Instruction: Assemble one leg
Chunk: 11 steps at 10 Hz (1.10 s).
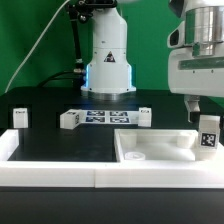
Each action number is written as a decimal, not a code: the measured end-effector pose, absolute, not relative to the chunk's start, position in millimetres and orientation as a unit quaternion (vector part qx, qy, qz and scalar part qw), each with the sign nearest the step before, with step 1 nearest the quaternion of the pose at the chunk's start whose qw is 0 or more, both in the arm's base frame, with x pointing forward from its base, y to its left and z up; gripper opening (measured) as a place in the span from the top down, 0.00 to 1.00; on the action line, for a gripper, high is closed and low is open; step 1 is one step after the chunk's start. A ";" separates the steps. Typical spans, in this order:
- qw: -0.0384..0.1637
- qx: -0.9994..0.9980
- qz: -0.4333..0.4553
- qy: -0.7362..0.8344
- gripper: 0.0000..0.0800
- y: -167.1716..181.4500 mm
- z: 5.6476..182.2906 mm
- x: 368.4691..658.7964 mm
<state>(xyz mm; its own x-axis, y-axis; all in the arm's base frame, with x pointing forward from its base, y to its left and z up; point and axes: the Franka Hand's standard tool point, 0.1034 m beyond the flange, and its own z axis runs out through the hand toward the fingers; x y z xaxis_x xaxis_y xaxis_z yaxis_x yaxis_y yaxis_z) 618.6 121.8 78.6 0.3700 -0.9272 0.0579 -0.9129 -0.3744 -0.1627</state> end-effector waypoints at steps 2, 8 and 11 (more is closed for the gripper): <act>0.043 -0.876 -0.074 0.474 0.19 124.5 77.6 617.8; -0.012 -0.987 -0.090 0.132 0.19 117.7 81.0 622.3; -0.013 -0.987 -0.091 0.128 0.41 115.9 81.7 623.1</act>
Offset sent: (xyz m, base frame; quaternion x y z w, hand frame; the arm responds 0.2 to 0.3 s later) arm 0.0034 0.0095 -0.0022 0.0014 -0.0142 -0.2864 0.9580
